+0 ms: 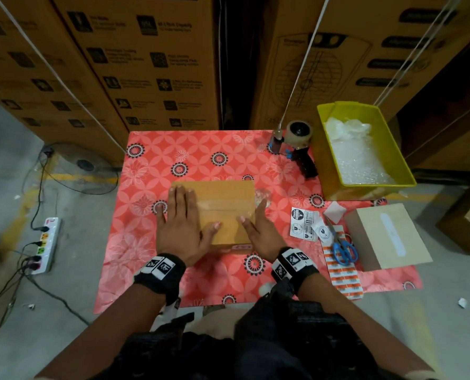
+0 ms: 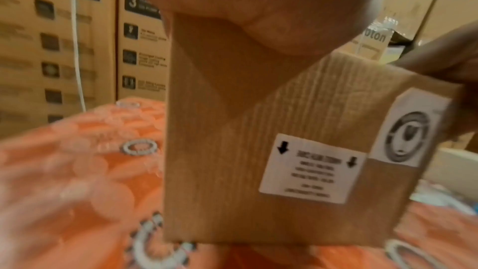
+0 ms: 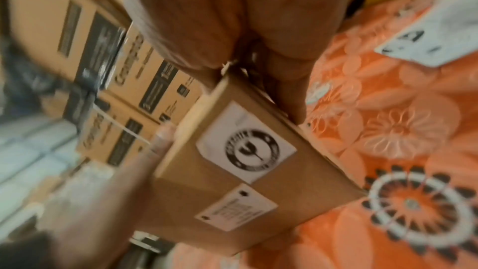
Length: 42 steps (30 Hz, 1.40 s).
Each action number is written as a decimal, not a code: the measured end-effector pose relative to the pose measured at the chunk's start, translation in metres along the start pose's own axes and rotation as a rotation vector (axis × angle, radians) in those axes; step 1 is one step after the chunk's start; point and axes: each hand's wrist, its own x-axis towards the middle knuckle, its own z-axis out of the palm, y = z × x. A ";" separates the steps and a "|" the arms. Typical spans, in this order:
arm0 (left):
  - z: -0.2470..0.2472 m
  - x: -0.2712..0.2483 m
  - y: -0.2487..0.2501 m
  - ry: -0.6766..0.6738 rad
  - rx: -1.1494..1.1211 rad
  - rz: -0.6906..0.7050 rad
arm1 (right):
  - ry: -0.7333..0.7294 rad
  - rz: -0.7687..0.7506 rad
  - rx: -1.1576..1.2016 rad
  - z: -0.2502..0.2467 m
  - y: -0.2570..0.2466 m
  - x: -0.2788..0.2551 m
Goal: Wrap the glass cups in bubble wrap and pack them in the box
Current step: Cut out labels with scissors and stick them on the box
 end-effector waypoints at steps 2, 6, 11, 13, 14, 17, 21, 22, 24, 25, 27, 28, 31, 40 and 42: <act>-0.003 0.011 -0.011 -0.021 0.032 0.076 | -0.006 0.035 0.009 -0.003 0.000 -0.006; -0.010 0.039 -0.028 -0.085 0.094 0.174 | -0.141 0.056 0.156 -0.004 -0.005 -0.025; -0.024 0.057 -0.029 -0.131 0.111 0.233 | 0.030 0.116 0.159 -0.032 -0.004 -0.028; -0.026 0.040 -0.023 -0.007 -0.035 0.031 | 0.292 0.094 0.125 -0.047 -0.002 -0.016; -0.024 0.028 -0.017 0.040 -0.159 -0.132 | 0.361 0.067 0.148 -0.052 -0.004 -0.008; -0.010 -0.007 0.003 -0.003 -0.689 -0.569 | 0.294 -0.011 0.238 -0.053 -0.016 0.017; 0.015 -0.023 0.010 -0.100 -1.360 -0.631 | -0.011 0.101 0.165 -0.038 -0.029 0.039; 0.016 -0.020 0.009 -0.118 -1.400 -0.645 | -0.055 0.130 0.112 -0.036 -0.027 0.041; 0.014 -0.013 0.006 -0.115 -1.439 -0.630 | -0.080 0.176 0.111 -0.034 -0.028 0.037; 0.010 -0.009 0.004 -0.108 -1.442 -0.587 | -0.088 0.173 0.143 -0.032 -0.022 0.036; 0.006 -0.003 -0.003 -0.111 -1.402 -0.481 | -0.125 0.178 0.150 -0.029 -0.014 0.027; 0.004 0.000 -0.003 -0.111 -1.380 -0.426 | -0.128 0.177 0.130 -0.027 -0.009 0.021; -0.001 0.006 0.006 -0.130 -1.365 -0.320 | -0.086 0.091 0.042 -0.020 0.006 0.006; -0.004 0.000 0.035 -0.107 -1.165 -0.328 | -0.037 -0.015 -0.164 -0.017 0.012 -0.030; -0.004 0.004 0.037 -0.106 -1.101 -0.330 | -0.028 -0.010 -0.130 -0.020 0.014 -0.033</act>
